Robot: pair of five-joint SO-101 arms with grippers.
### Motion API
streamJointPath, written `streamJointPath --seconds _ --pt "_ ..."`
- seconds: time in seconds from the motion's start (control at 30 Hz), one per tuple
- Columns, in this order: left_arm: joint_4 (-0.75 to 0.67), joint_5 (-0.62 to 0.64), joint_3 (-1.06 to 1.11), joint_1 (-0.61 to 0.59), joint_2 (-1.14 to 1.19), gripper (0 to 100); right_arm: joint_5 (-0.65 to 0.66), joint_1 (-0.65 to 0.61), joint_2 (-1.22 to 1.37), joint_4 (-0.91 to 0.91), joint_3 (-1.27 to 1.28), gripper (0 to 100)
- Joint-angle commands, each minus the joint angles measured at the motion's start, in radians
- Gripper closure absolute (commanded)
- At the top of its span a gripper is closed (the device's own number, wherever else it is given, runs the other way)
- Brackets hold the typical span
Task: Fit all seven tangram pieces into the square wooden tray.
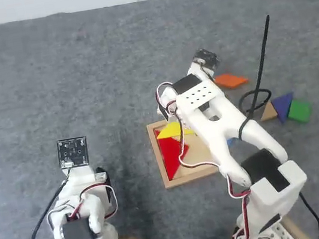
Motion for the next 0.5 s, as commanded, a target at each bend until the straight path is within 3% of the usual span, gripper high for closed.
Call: streamJointPath --seconds 0.0,0.2,0.47 --pt "0.003 -0.002 -0.013 -0.005 -0.02 91 -0.06 -0.03 -0.01 -0.018 -0.043 82.1" --pt "0.003 -0.002 -0.013 -0.005 -0.02 91 -0.19 -0.058 -0.01 -0.035 -0.041 73.7" --pt "0.003 -0.002 -0.013 -0.005 -0.02 91 -0.261 -0.056 -0.01 -0.044 -0.041 62.2"
